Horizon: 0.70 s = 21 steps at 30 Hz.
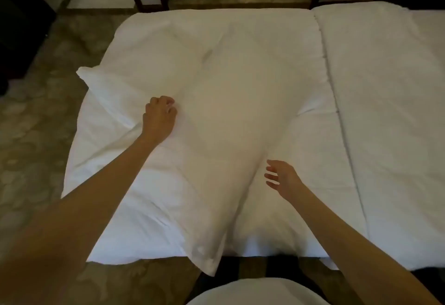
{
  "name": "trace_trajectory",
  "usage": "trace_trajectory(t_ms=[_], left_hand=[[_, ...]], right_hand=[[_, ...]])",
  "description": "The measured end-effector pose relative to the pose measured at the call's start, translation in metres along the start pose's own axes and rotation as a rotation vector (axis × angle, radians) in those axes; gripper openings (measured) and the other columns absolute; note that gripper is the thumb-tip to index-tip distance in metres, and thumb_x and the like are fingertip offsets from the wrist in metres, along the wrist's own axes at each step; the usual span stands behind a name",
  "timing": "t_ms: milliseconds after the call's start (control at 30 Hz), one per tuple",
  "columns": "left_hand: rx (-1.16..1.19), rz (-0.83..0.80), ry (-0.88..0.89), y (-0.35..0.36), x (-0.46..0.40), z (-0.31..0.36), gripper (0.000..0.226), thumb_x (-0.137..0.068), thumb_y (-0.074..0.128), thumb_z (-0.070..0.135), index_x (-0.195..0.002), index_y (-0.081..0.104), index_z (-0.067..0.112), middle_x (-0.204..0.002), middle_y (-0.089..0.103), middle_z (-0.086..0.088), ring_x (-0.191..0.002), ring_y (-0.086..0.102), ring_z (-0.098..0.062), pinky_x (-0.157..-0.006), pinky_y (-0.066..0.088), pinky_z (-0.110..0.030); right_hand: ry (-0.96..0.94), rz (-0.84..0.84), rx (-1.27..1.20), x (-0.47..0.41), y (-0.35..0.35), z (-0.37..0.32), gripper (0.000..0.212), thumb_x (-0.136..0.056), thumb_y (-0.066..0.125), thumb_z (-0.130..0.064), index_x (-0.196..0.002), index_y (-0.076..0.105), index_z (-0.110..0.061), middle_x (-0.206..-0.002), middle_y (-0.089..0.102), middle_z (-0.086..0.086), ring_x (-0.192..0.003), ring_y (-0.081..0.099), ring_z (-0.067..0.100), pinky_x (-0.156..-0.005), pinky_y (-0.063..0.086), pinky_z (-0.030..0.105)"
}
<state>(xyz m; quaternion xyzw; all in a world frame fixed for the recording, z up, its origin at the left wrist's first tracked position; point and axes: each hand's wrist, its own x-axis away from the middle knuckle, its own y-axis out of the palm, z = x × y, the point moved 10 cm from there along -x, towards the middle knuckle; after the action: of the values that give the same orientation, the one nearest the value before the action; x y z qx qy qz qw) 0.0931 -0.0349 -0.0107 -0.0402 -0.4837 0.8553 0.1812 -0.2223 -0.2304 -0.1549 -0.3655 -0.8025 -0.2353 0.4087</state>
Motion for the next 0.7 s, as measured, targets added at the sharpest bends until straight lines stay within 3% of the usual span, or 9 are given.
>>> trace_trajectory(t_ms=[133,233,333,433,467,533,600,700], left_hand=[[-0.069,-0.157,-0.095,0.016,-0.021,-0.014,0.042,-0.096,0.037,0.030,-0.133,0.048,0.014,-0.135,0.046,-0.016,-0.124,0.042,-0.036,-0.103,0.032,-0.045],[-0.025,-0.257,-0.158,0.032,-0.036,-0.023,0.049,-0.096,0.034,0.040,-0.137,0.043,0.016,-0.138,0.045,-0.017,-0.126,0.042,-0.037,-0.107,0.032,-0.046],[0.086,-0.354,-0.192,0.046,-0.051,-0.025,0.059,-0.095,0.032,0.051,-0.142,0.038,0.016,-0.143,0.044,-0.016,-0.130,0.041,-0.035,-0.111,0.031,-0.047],[0.259,-0.408,-0.199,0.059,-0.052,-0.025,0.071,-0.091,0.033,0.064,-0.144,0.035,0.018,-0.145,0.045,-0.011,-0.131,0.044,-0.032,-0.112,0.032,-0.049],[0.283,-0.406,-0.193,0.062,-0.051,-0.024,0.069,-0.090,0.036,0.064,-0.139,0.042,0.016,-0.139,0.050,-0.010,-0.127,0.048,-0.032,-0.110,0.036,-0.049],[0.299,-0.368,-0.191,0.070,-0.049,-0.026,0.056,-0.091,0.042,0.058,-0.120,0.055,0.012,-0.119,0.061,-0.007,-0.113,0.057,-0.031,-0.102,0.043,-0.046],[0.310,-0.331,-0.178,0.076,-0.046,-0.027,0.041,-0.094,0.044,0.046,-0.106,0.058,0.010,-0.104,0.062,-0.007,-0.102,0.059,-0.030,-0.093,0.047,-0.042],[0.312,-0.338,-0.136,0.083,-0.045,-0.027,0.030,-0.098,0.042,0.034,-0.095,0.055,0.006,-0.096,0.061,-0.012,-0.090,0.056,-0.027,-0.081,0.043,-0.036]], right_hand=[[0.056,0.079,-0.027,-0.011,0.012,0.005,0.058,-0.087,0.063,-0.043,-0.133,0.044,-0.012,-0.126,0.046,0.009,-0.119,0.048,0.032,-0.097,0.045,0.046],[0.057,0.099,-0.061,-0.023,0.017,0.005,0.071,-0.084,0.060,-0.056,-0.138,0.040,-0.015,-0.131,0.045,0.007,-0.125,0.045,0.032,-0.100,0.043,0.050],[0.068,0.058,-0.151,-0.034,0.030,0.007,0.071,-0.080,0.057,-0.065,-0.131,0.051,-0.017,-0.125,0.053,0.003,-0.120,0.051,0.028,-0.095,0.047,0.045],[0.056,0.086,-0.185,-0.040,0.046,0.010,0.062,-0.079,0.050,-0.072,-0.106,0.065,-0.018,-0.095,0.064,-0.006,-0.091,0.059,0.017,-0.075,0.050,0.034],[0.047,0.108,-0.198,-0.043,0.051,0.010,0.061,-0.080,0.048,-0.072,-0.099,0.067,-0.018,-0.087,0.067,-0.008,-0.084,0.060,0.014,-0.070,0.050,0.031],[0.025,0.147,-0.255,-0.050,0.061,0.010,0.057,-0.085,0.049,-0.065,-0.094,0.069,-0.013,-0.090,0.074,0.000,-0.086,0.067,0.021,-0.076,0.056,0.037],[0.008,0.226,-0.296,-0.054,0.062,0.009,0.046,-0.088,0.056,-0.052,-0.086,0.068,-0.008,-0.092,0.073,0.009,-0.088,0.068,0.028,-0.083,0.056,0.042],[-0.029,0.319,-0.314,-0.058,0.058,0.007,0.033,-0.088,0.064,-0.032,-0.068,0.060,-0.005,-0.075,0.066,0.010,-0.077,0.062,0.028,-0.076,0.054,0.038]])
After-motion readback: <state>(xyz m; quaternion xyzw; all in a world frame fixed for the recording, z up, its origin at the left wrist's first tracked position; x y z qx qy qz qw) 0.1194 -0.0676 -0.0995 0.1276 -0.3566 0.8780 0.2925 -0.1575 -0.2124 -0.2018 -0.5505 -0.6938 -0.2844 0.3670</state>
